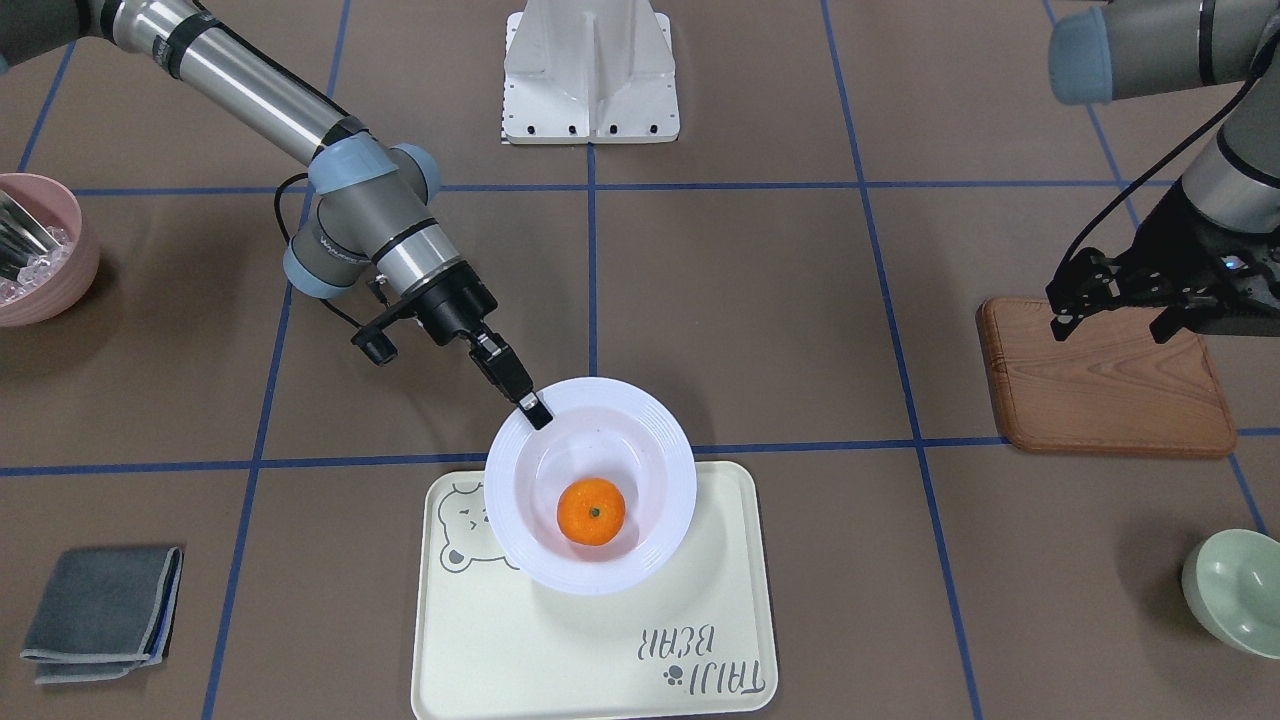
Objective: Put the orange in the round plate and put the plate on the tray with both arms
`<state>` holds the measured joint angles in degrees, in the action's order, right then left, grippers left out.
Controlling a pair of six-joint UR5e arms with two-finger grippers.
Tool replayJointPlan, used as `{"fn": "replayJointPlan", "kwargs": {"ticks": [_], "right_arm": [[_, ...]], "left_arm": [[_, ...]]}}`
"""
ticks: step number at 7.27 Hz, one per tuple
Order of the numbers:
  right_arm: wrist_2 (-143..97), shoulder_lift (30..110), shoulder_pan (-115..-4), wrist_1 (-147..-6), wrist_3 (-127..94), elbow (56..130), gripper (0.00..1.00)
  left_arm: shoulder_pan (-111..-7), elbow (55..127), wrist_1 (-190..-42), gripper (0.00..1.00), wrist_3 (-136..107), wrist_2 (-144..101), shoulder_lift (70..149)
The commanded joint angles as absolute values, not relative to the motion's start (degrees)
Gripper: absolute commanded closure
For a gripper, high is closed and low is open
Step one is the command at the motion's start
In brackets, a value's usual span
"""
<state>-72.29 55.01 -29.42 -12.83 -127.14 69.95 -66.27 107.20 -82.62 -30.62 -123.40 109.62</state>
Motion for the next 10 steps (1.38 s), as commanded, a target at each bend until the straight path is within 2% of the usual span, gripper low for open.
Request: {"fn": "replayJointPlan", "kwargs": {"ticks": [1, 4, 5, 6, 7, 10], "right_arm": [[-68.2, 51.6, -29.5, -16.3, -133.0, 64.9, 1.00], [-65.8, 48.5, -29.0, -20.3, -133.3, 62.4, 1.00], [-65.7, 47.8, -29.1, -21.9, -133.4, 62.4, 0.34], [-65.7, 48.0, -29.0, -22.2, -133.3, 62.7, 0.00], [-65.8, 48.8, -29.0, -22.3, -132.8, 64.6, 0.00], [-66.2, 63.6, -25.0, -26.4, -131.7, 86.2, 0.00]], "left_arm": [[-66.4, 107.8, -82.6, 0.02, -30.6, -123.4, 109.3], [-66.7, 108.2, -82.1, 0.02, -30.6, -123.3, 109.2], [-66.9, 108.2, -82.1, 0.02, -30.6, -123.3, 109.2], [-67.0, 108.2, -82.1, 0.02, -30.6, -123.4, 109.2], [-67.0, 108.2, -82.1, 0.02, -30.6, -123.4, 109.3], [-67.0, 107.8, -82.0, 0.02, -30.7, -123.1, 109.2]]}}
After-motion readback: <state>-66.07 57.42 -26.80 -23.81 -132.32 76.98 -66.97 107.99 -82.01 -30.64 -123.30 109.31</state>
